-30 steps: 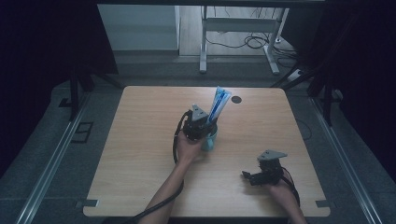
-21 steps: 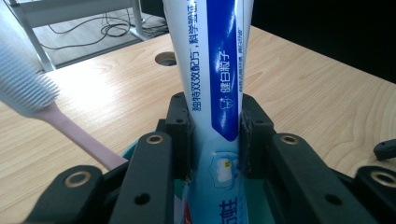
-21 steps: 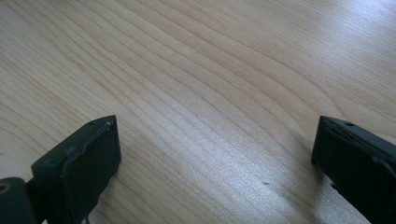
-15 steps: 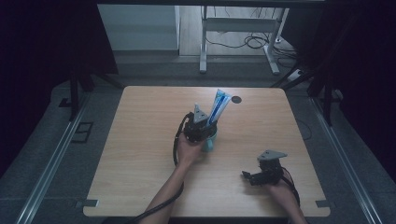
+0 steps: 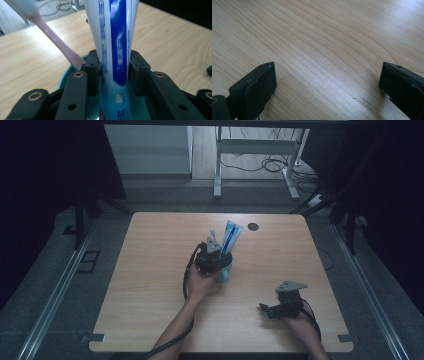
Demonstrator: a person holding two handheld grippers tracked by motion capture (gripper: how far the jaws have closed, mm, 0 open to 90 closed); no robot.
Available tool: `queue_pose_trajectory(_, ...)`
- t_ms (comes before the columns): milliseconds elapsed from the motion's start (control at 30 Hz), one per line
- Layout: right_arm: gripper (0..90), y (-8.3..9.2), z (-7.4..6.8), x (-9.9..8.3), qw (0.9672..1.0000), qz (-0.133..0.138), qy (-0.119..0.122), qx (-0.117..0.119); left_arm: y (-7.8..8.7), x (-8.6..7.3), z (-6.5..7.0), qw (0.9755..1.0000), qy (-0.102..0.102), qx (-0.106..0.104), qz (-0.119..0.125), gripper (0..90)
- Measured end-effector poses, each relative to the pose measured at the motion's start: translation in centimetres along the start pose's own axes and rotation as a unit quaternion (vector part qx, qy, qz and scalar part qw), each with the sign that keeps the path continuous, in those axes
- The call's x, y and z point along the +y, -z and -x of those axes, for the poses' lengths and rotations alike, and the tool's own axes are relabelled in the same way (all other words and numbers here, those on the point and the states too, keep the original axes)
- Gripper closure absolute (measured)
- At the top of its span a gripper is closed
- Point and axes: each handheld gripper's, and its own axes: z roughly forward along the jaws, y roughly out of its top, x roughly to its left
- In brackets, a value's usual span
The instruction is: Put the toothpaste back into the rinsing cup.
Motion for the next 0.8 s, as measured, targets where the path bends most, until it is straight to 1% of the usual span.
queue_pose_trajectory(33,1.0,0.0,0.0,0.0,1.0000,0.000,0.000,0.000,0.0,-0.4,-0.1,1.0000,-0.004,0.002,0.005,64.1)
queue_pose_trajectory(100,1.1,0.0,0.0,0.0,1.0000,0.000,0.000,0.000,0.1,-0.5,-0.3,0.9999,0.007,-0.004,0.007,64.4)
queue_pose_trajectory(333,1.0,0.0,0.0,0.0,1.0000,0.000,0.000,0.000,0.1,-0.3,-0.3,0.9999,0.012,-0.005,0.002,61.1)
queue_pose_trajectory(433,1.0,0.0,0.0,0.0,1.0000,0.000,0.000,0.000,0.2,-0.1,-0.2,0.9999,0.009,-0.008,0.004,54.7)
queue_pose_trajectory(500,1.0,0.0,0.0,0.0,1.0000,0.000,0.000,0.000,0.3,-0.1,-0.1,0.9999,0.005,-0.006,0.006,50.3)
queue_pose_trajectory(533,1.0,0.0,0.0,0.0,1.0000,0.000,0.000,0.000,0.3,-0.1,-0.1,0.9999,0.003,-0.007,0.007,50.3)
queue_pose_trajectory(567,1.1,0.0,0.0,0.0,1.0000,0.000,0.000,0.000,0.5,0.0,0.1,0.9999,-0.003,-0.007,0.009,45.1)
queue_pose_trajectory(667,1.1,0.0,0.0,0.0,1.0000,0.000,0.000,0.000,0.8,0.0,0.3,0.9998,-0.015,-0.001,0.010,39.7)
queue_pose_trajectory(733,1.1,0.0,0.0,0.0,1.0000,0.000,0.000,0.000,1.0,0.1,0.4,0.9998,-0.015,-0.001,0.009,36.5)
queue_pose_trajectory(800,1.1,0.0,0.0,0.0,1.0000,0.000,0.000,0.000,1.3,0.2,0.2,0.9999,-0.009,-0.006,0.009,33.9)
